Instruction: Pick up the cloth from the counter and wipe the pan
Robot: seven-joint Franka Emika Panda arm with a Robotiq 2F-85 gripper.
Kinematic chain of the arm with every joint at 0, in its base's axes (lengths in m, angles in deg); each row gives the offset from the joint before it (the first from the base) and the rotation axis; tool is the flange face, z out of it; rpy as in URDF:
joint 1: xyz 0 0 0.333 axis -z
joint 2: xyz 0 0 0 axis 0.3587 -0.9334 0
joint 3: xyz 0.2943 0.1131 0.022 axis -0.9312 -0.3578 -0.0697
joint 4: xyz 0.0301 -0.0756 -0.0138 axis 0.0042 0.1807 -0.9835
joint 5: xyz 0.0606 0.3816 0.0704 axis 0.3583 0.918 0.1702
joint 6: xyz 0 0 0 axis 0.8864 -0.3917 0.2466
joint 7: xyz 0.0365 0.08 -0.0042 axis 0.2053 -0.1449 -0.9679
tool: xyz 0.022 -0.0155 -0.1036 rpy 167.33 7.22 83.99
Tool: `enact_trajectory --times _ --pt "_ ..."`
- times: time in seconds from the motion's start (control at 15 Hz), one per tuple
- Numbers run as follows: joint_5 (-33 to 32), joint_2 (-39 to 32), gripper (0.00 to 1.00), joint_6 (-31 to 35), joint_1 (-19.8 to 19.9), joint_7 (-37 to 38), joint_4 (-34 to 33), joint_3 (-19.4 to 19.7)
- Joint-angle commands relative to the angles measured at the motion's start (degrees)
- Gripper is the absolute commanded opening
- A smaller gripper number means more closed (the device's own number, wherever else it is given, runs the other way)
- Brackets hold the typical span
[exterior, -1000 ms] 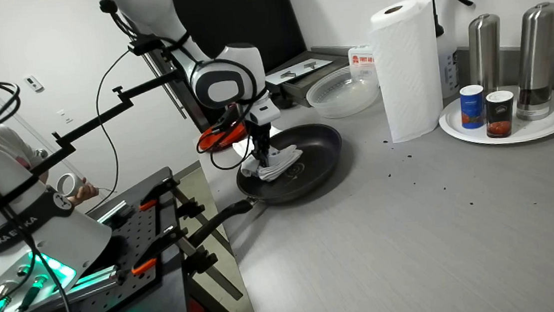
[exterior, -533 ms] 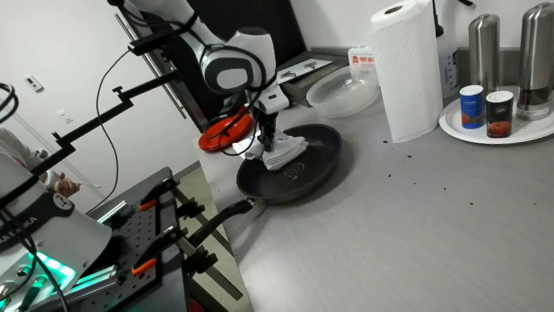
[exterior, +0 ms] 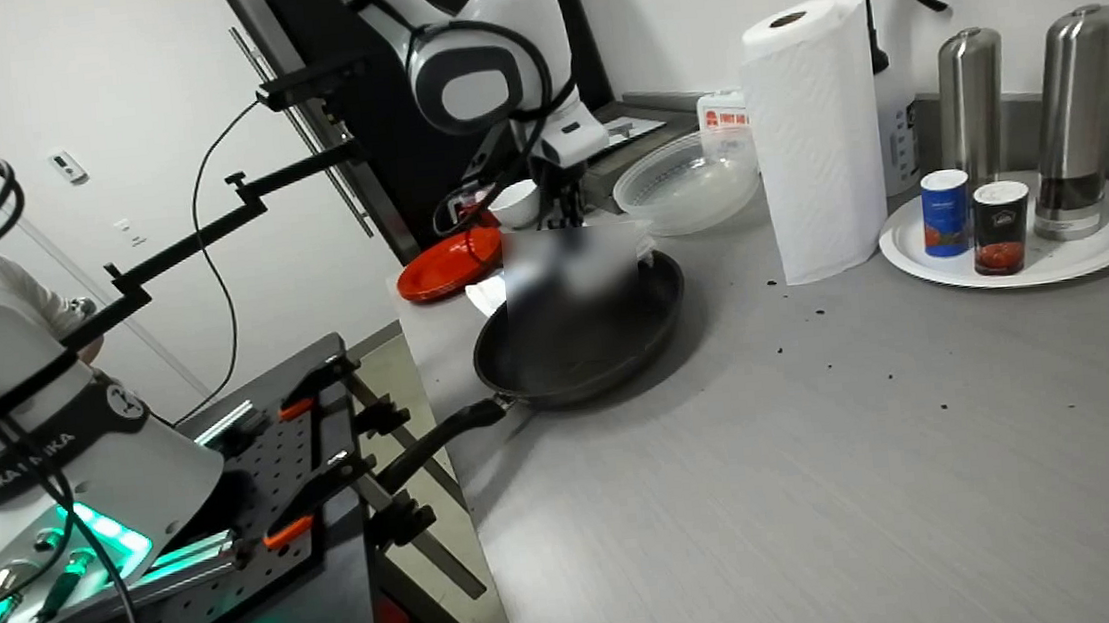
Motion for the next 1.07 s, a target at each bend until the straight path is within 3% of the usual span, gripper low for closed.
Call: enact_trajectory --times 0.0,0.6,1.0 --pt "-4.4 8.6 0.03 -0.3 -1.7 -1.9 5.4 6.3" --pt "-21.0 19.7 0.03 2.2 -1.4 1.8 13.1 22.5" --pt "-20.8 16.3 0.03 7.8 0.9 7.4 13.9 26.7"
